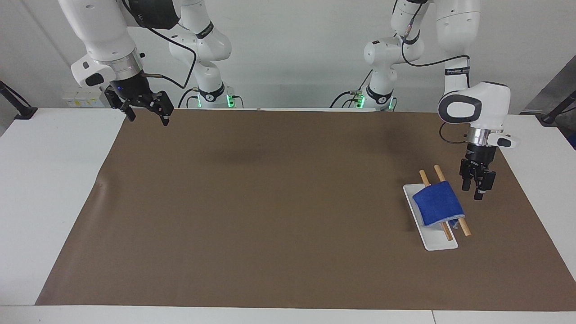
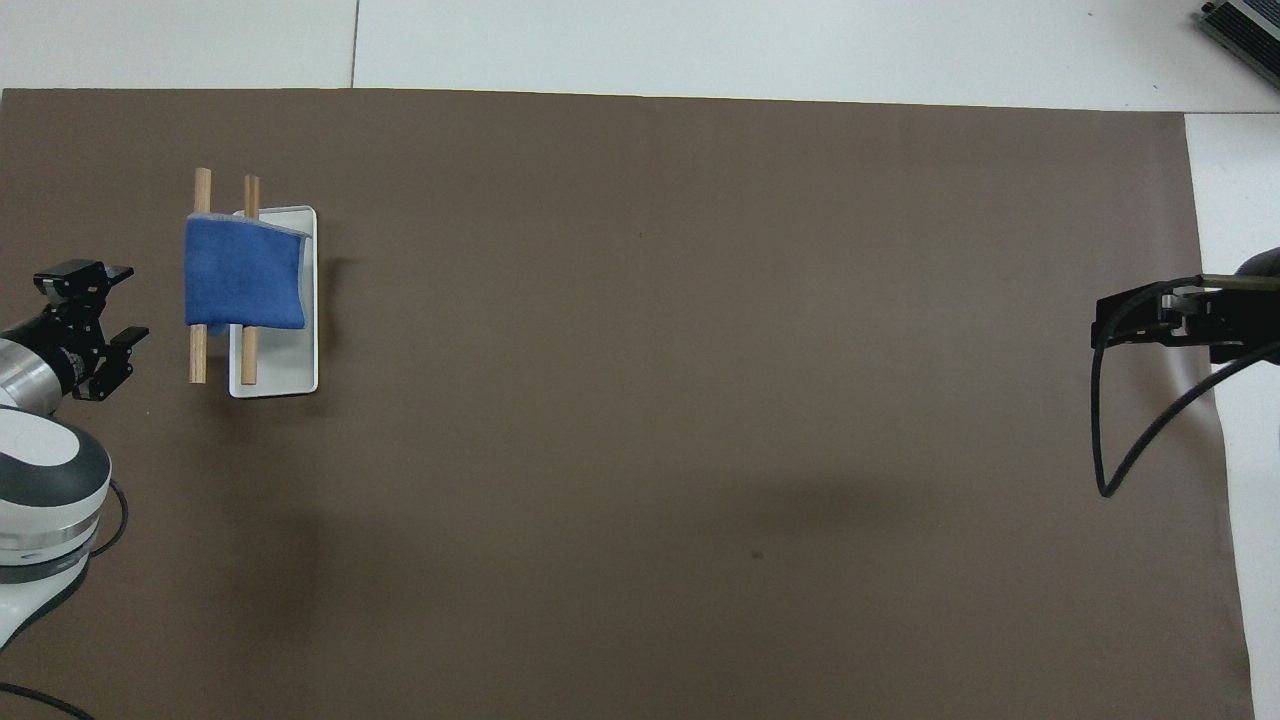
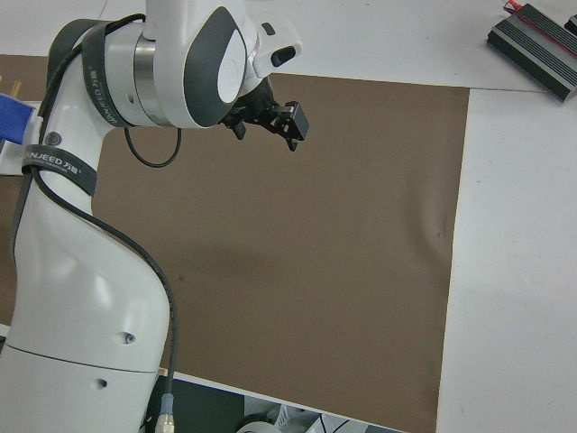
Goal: Right arm passes towel to left arm to hang
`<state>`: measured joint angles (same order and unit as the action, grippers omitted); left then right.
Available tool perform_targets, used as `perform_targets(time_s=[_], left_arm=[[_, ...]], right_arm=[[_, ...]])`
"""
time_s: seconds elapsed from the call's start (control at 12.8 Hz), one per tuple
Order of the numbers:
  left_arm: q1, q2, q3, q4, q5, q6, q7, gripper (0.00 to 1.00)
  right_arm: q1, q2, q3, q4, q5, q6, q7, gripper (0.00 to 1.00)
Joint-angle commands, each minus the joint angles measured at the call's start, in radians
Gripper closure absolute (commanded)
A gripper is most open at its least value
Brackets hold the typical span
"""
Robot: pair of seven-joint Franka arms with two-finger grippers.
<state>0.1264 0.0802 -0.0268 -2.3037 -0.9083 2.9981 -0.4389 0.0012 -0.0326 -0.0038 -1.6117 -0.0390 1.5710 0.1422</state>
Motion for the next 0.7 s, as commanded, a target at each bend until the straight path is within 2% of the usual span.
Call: perform_targets(time_s=[0.0,0.31,0.62], left_arm=[[0.028,0.007,0.004,0.052,0.050,-0.121,0.051,0.30],[0.171,0.003,0.010,0.274,0.360,-0.627,0.051,0.30],[0.174,-0.057,0.015,0.443,0.604,-0.995,0.045,0.29]], right_arm=[[-0.050,0.000,0.062,-0.001,-0.007,0.009,-0.009,0.00],[-0.040,0.007,0.064,0.003,-0.002,0.011,0.013,0.00],[-0.038,0.002,0.070,-0.004,0.020,-0.011,0.017,0.00]])
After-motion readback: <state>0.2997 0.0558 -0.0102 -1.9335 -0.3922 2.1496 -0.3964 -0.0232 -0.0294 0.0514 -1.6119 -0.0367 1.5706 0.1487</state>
